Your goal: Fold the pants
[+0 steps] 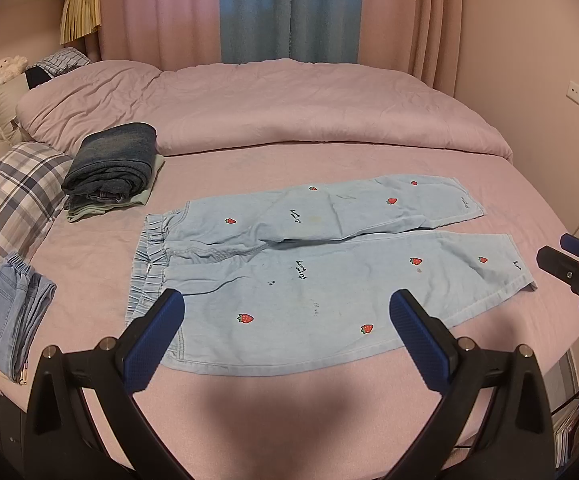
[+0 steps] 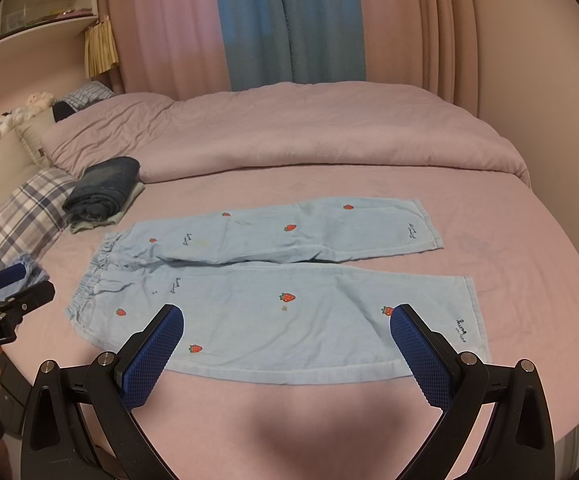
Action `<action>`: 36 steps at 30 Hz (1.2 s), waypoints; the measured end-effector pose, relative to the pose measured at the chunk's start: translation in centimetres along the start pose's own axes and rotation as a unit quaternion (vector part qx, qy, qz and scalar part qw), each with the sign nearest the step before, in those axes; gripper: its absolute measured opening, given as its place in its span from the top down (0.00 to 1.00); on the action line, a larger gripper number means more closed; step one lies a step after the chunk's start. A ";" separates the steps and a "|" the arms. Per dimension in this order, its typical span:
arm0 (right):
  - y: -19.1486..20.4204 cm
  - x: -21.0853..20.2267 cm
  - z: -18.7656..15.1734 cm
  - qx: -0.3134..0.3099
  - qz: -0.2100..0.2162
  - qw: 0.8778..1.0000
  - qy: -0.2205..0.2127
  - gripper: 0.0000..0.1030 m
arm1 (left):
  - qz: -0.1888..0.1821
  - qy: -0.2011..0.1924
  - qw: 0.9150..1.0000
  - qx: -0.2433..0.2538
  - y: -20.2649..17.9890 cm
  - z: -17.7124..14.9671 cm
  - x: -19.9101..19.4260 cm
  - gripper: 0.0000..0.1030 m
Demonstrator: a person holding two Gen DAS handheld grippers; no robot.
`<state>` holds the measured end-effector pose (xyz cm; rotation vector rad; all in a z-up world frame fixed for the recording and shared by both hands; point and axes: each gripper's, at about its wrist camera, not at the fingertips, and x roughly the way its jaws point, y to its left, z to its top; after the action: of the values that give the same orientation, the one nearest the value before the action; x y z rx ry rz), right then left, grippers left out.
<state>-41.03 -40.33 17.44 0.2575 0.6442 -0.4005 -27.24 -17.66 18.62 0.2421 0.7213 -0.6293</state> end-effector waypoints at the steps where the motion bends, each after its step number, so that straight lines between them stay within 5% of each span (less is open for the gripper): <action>1: 0.0 0.0 0.0 0.000 0.000 1.000 0.000 0.00 | 0.000 0.000 1.000 0.000 0.0 0.0 0.0 0.00; 36: 0.4 0.0 -0.7 0.000 0.004 1.000 0.007 0.00 | -0.008 0.006 1.000 0.001 0.2 -0.5 0.4 0.00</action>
<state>-41.21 -39.69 16.92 0.2641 0.6569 -0.3908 -27.16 -17.47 18.01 0.2423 0.7342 -0.6441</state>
